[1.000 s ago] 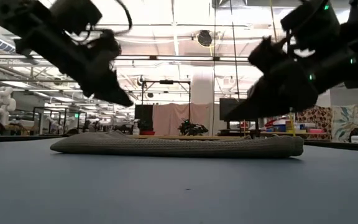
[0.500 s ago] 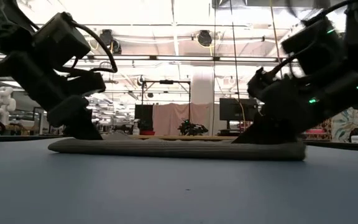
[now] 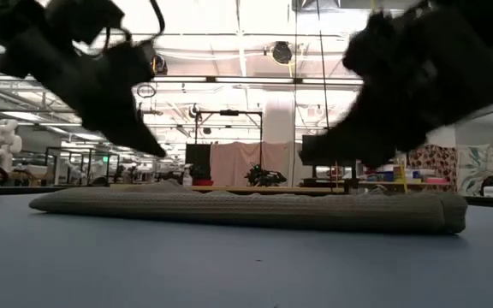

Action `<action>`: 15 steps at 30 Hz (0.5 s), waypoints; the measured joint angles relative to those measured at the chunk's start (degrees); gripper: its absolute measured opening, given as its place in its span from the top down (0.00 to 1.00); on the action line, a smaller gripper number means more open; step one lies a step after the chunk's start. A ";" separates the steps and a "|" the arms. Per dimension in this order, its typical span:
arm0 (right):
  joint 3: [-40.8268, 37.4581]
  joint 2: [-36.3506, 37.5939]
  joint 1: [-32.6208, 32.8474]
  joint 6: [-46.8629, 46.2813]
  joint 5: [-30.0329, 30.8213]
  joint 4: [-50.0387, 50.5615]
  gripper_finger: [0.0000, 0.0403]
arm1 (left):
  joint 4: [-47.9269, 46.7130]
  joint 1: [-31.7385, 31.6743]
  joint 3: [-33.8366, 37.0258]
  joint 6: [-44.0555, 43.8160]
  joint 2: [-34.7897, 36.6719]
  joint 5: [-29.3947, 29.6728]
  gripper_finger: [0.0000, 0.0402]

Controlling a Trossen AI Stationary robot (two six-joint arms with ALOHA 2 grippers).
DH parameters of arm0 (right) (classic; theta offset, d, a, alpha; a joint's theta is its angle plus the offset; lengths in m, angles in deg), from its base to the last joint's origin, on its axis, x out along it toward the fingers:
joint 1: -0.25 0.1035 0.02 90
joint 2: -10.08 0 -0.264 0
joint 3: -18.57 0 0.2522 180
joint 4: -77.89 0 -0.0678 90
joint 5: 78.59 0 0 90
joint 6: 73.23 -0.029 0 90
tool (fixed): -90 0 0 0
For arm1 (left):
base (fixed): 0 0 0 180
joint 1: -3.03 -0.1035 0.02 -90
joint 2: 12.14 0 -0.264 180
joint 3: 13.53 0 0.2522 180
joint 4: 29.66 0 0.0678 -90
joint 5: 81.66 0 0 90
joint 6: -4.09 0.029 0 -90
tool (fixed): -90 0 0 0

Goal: Roll towel
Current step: Roll the gray towel

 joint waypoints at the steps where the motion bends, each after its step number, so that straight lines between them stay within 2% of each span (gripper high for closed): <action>1: 0.63 1.23 -0.36 2.00 -0.03 1.79 0.99 | 0.25 0.82 -0.45 -1.74 0.50 -2.06 0.76; 4: 1.96 5.57 -2.08 6.74 0.09 11.61 0.99 | 2.29 4.26 -0.91 -7.97 0.66 -7.92 0.76; 7: 2.77 10.29 -4.46 7.70 0.09 24.02 0.99 | 1.29 8.27 -0.90 -14.52 -0.36 -8.91 0.76; 11: 2.98 14.65 -8.15 3.44 0.14 39.48 0.99 | -4.36 11.84 -0.80 -18.39 -2.85 -1.43 0.76; 15: 3.00 15.18 -10.01 -2.02 0.11 48.92 0.99 | -7.89 11.32 -0.02 -18.77 -6.38 6.15 0.76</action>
